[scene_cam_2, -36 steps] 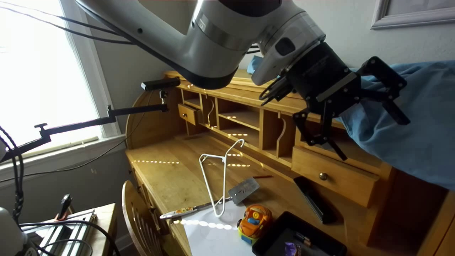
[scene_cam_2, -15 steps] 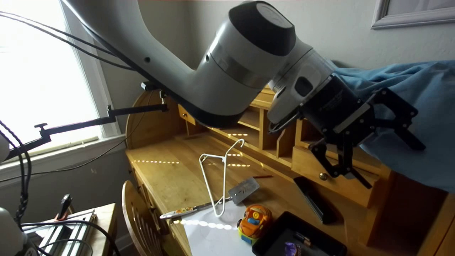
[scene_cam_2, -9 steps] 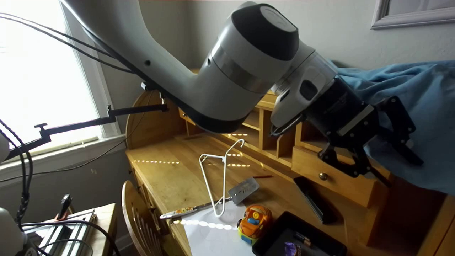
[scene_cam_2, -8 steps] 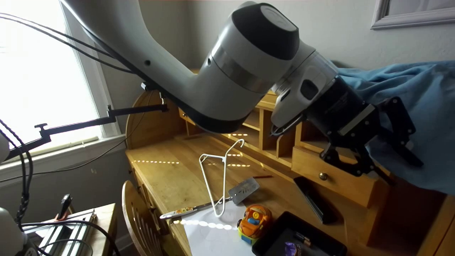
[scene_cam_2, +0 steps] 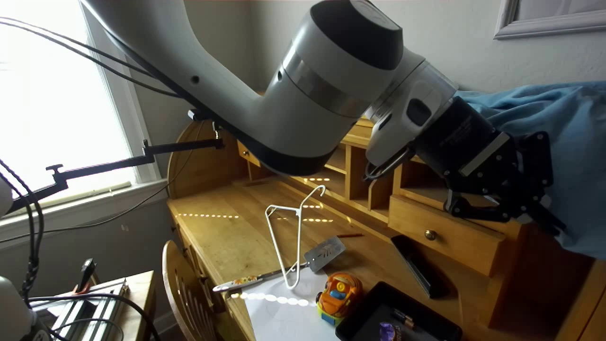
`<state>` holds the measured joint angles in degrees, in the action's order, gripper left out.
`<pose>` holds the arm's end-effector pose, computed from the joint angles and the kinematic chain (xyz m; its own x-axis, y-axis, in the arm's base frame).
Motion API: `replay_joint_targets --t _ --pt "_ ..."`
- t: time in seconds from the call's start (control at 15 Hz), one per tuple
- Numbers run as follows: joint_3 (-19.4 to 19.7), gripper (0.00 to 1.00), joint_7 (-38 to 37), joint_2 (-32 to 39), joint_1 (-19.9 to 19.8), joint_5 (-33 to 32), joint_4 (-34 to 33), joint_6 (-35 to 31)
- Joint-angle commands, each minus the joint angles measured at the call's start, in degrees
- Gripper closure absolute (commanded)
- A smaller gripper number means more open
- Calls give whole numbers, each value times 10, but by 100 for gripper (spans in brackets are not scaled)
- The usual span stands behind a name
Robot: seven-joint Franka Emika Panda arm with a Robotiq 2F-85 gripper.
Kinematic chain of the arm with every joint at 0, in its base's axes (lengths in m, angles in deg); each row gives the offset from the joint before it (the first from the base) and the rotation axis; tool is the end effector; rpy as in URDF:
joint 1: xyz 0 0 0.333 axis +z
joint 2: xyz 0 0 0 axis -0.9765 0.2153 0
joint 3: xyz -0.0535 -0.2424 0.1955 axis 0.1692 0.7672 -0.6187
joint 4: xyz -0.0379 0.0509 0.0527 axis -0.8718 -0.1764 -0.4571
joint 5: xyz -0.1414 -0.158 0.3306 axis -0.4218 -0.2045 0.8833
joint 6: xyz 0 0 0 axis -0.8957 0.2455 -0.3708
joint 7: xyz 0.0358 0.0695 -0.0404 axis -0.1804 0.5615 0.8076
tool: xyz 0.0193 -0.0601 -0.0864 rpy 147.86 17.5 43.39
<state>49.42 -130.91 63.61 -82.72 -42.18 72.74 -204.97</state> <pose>0.6090 -0.1626 0.4213 -0.4944 -0.8011 0.3372 -0.6905 0.1263 -0.7122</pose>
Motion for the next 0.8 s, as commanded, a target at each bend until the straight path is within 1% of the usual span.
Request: replay_joint_targets --t 0.0,0.13,0.2,0.33,0.47,0.53,0.6,0.67,0.73 --pt "12 99 -39 -29 13 -67 -5 21" --pt "12 99 -63 -54 22 -113 -7 44" --pt "8 99 -63 -66 24 -122 -7 51" --pt "1 99 -50 -84 27 -110 -10 56" --pt "-6 99 -22 -96 29 -74 -15 54" --pt "-8 99 18 -101 27 -43 -15 44" --pt "-30 99 68 -106 7 -11 -14 37" --pt "-33 99 122 -111 4 27 -11 26" --pt "-39 99 165 -119 3 49 7 27"
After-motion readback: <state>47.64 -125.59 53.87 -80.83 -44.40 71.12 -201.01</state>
